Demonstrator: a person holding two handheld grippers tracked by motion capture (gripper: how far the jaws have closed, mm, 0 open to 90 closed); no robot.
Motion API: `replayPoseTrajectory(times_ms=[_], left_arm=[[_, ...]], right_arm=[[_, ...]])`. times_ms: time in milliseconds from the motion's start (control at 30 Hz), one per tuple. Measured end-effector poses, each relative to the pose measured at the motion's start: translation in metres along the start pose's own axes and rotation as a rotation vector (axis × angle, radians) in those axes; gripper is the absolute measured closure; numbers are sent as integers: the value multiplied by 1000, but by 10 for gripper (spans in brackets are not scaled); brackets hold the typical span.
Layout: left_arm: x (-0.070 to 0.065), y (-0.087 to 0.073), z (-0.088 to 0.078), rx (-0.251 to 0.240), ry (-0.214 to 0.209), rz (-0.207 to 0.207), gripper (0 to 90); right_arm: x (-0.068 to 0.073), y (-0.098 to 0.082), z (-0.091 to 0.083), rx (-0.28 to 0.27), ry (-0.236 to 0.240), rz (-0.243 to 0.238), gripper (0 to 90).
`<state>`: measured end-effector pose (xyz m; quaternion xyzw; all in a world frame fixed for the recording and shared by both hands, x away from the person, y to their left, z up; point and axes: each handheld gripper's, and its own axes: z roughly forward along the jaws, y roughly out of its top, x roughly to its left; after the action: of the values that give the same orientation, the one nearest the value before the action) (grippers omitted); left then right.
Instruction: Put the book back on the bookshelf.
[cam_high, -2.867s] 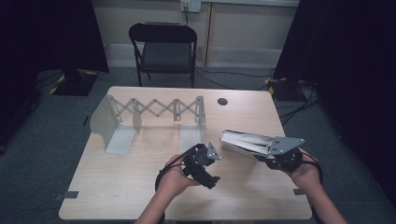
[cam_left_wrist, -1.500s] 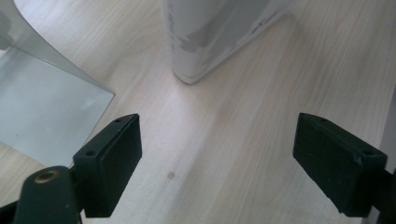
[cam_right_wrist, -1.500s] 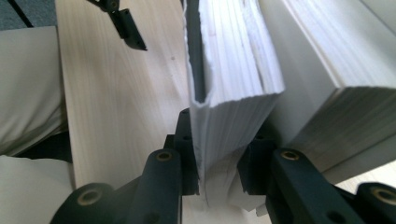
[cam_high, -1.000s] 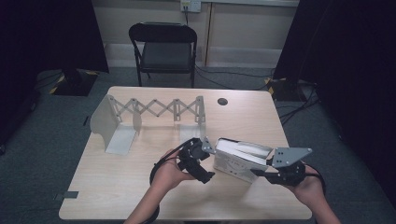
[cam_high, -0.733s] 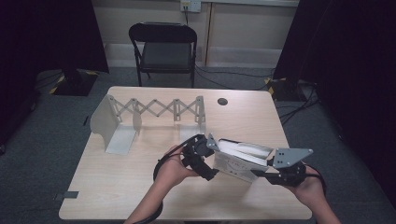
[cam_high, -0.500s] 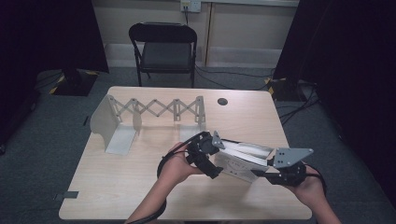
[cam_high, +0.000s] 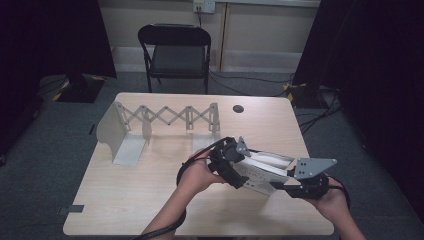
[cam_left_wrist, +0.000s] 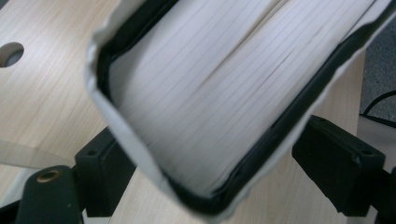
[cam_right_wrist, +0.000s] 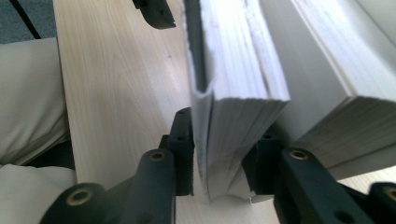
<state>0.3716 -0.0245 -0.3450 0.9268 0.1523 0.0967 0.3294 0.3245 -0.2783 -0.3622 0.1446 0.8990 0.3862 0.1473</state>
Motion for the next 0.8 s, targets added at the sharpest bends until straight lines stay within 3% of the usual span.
replayPoseTrajectory(times_ms=[400,533,567,600,733,800], left_arm=[[-3,7,0,28,21,1,213],[-3,6,-4,-2,-13,-25,282],[-3,8,-6,-18,-45,-23,301],[-5,9,-5,-20,-48,-21,300],[-10,16,1,10,-16,-1,268],[-10,17,1,21,-13,-10,263]], right_arm=[[-3,-9,-1,-13,-30,41,606],[-11,-17,-5,-28,-37,92,597],[-11,-19,-5,-28,-43,91,596],[-11,-19,-5,-24,-50,92,595],[-11,-20,-6,-20,-56,100,594],[-12,-21,-6,-23,-58,106,591]])
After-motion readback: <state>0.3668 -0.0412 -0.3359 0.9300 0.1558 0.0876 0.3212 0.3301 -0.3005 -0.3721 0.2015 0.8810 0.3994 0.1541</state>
